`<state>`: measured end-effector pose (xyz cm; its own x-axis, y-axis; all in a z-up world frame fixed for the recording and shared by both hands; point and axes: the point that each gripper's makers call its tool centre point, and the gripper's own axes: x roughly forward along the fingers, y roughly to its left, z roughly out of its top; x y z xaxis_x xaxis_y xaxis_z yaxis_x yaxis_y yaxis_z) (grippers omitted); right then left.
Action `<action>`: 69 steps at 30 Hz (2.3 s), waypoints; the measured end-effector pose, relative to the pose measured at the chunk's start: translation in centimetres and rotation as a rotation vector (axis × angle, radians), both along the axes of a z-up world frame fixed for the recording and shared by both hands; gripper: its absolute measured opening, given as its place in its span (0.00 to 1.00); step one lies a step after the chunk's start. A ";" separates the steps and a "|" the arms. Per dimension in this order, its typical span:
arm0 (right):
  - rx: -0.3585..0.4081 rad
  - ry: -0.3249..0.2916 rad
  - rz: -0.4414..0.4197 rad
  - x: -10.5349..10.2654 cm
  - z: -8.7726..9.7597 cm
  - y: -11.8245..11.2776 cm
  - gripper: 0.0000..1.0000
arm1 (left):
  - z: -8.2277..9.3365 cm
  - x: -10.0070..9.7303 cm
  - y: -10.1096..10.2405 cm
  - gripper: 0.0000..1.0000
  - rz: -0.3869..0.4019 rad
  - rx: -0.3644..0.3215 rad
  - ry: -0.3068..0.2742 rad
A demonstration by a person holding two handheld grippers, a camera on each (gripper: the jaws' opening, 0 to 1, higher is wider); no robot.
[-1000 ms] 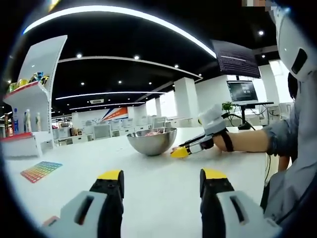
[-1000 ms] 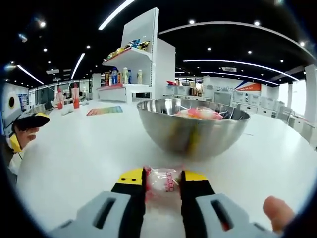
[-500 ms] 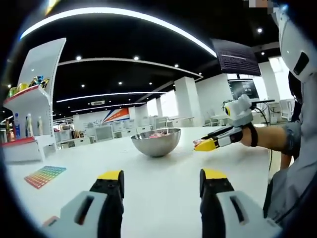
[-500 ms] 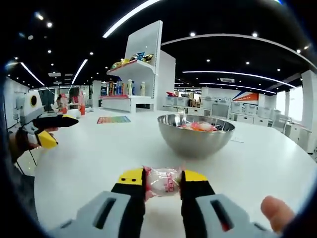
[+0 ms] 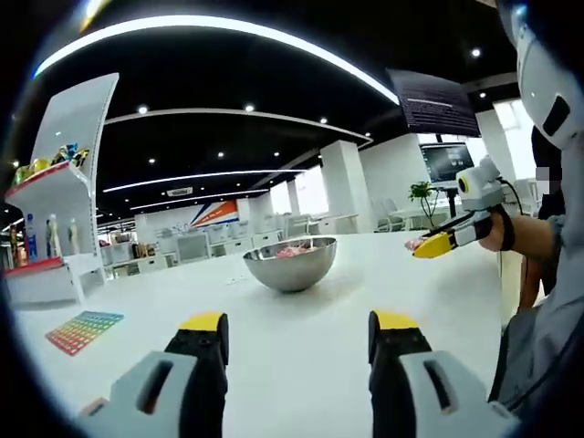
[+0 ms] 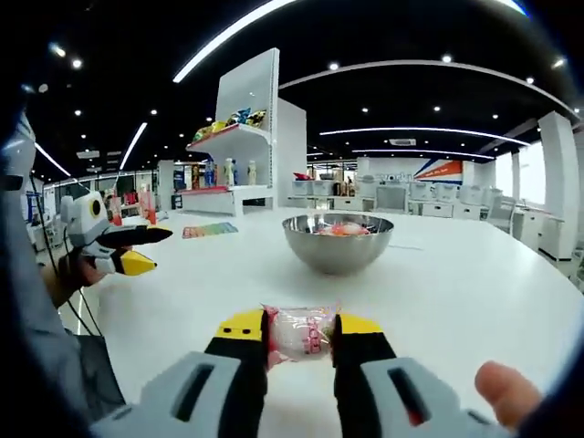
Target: Pick up the marshmallows scattered on the table and place them into the bowl on the table
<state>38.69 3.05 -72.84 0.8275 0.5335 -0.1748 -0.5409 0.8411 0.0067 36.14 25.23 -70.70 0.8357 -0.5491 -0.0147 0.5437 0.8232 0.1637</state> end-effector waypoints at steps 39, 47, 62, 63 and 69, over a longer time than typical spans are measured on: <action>0.124 -0.292 0.145 6.8 27.3 1.9 0.23 | -0.2 -1.8 -1.0 0.60 -0.034 0.001 0.006; 0.084 -0.250 0.132 16.3 26.7 6.5 0.24 | -0.2 -2.2 -0.7 0.60 -0.034 0.002 0.004; -0.132 -0.009 0.118 23.9 6.7 14.9 0.24 | 0.1 -3.0 0.9 0.59 -0.002 0.001 -0.004; -0.155 -0.010 0.130 23.7 5.8 15.3 0.24 | 0.0 -3.1 1.0 0.59 0.000 0.003 -0.004; -0.221 -0.010 0.124 22.5 3.8 15.1 0.25 | -0.6 -3.5 1.3 0.59 0.008 -0.005 0.008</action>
<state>61.21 18.14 -69.05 0.7602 0.5813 -0.2902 -0.6394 0.7485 -0.1757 32.69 26.58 -71.31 0.8396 -0.5428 -0.0188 0.5388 0.8281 0.1549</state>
